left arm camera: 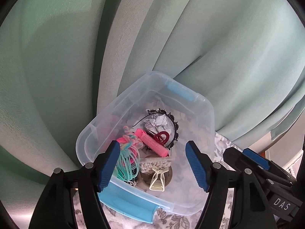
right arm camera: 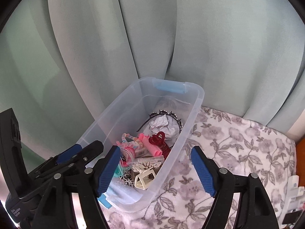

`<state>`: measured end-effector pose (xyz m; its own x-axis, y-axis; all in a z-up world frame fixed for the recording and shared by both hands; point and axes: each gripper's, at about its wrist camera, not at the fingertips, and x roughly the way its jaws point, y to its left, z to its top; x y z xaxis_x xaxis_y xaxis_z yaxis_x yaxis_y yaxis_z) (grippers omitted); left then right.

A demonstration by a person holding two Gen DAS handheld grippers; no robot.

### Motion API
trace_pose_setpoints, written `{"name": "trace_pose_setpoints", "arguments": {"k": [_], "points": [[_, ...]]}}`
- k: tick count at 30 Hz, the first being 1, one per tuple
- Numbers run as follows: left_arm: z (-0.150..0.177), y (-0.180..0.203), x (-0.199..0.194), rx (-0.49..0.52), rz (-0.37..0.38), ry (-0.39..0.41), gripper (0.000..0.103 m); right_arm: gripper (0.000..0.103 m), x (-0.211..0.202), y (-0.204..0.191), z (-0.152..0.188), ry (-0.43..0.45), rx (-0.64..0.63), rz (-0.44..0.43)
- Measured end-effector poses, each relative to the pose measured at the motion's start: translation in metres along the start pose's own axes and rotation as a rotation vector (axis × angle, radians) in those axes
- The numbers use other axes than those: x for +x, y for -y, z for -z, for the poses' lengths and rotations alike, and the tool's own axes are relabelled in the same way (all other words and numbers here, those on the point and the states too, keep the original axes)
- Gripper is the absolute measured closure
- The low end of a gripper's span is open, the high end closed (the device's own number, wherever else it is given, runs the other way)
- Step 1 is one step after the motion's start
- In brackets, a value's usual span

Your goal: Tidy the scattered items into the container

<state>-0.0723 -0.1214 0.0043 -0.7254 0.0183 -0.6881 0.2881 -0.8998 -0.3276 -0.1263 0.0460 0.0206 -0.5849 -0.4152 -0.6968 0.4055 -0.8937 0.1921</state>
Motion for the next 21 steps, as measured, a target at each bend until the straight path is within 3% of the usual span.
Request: {"name": "trace_pose_setpoints", "arguments": {"k": [10,21], "points": [[-0.005,0.018,-0.021,0.057,-0.012,0.035,0.019,0.002,-0.036,0.006,0.018,0.061,0.035,-0.006],[0.006,0.048,-0.05,0.185,-0.004,0.068,0.017,0.0,-0.074,0.022,0.025,0.128,0.096,0.004]]}}
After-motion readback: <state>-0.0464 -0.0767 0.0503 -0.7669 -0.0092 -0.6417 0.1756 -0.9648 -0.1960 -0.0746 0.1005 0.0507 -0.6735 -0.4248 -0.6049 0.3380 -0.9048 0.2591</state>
